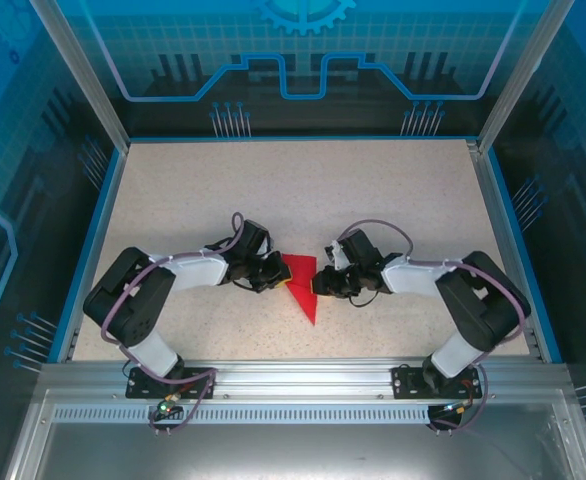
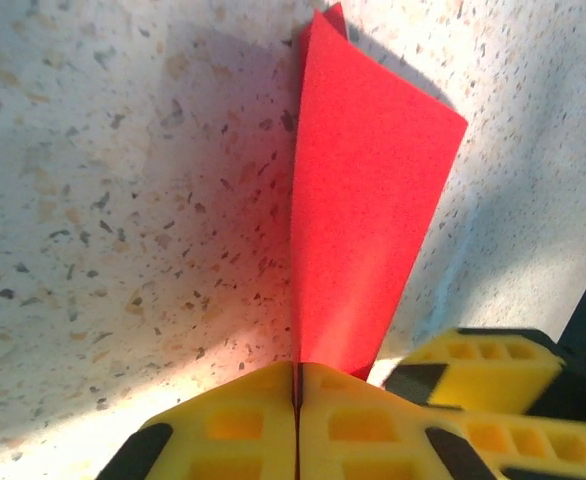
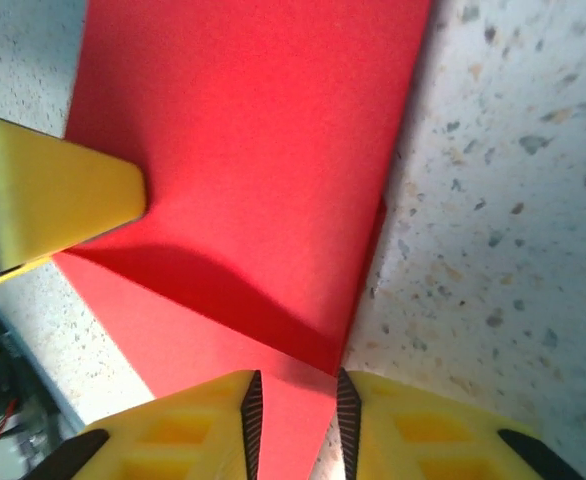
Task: Fold a paper plane with a square sheet of paper (pick it up from the middle)
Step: Fold the wing for the fifth time at the center of the table.
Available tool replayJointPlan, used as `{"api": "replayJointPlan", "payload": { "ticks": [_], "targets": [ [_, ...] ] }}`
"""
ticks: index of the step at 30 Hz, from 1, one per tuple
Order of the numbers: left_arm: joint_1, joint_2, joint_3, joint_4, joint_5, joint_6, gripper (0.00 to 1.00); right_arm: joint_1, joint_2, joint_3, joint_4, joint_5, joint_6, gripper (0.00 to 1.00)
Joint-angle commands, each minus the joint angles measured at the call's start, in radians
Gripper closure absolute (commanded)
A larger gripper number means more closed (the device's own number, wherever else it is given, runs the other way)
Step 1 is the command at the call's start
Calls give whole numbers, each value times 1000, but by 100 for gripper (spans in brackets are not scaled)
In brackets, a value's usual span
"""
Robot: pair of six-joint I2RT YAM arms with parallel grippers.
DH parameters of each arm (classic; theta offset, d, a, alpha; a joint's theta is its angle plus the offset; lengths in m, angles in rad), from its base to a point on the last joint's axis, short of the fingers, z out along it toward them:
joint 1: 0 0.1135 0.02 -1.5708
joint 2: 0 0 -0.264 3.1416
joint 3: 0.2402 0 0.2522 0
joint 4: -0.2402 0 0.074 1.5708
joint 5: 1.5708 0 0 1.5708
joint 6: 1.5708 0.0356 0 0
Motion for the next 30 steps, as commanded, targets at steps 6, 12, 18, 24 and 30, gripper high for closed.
{"api": "replayJointPlan", "payload": {
  "ticks": [6, 12, 18, 24, 30],
  "targets": [
    [-10, -45, -6, 48, -70, -62, 95, 209, -215, 27, -188, 479, -120, 62],
    [-15, -30, 10, 40, -72, -61, 94, 335, -142, 66, -200, 549, -215, 59],
    [-15, -31, 15, 21, -77, -56, 94, 515, -48, 171, -277, 779, -246, 51],
    [-16, -32, 16, 17, -76, -54, 93, 594, 87, 293, -402, 1038, -243, 49],
    [-16, -25, 23, 13, -68, -49, 93, 612, 138, 317, -409, 1089, -245, 54]
  ]
}}
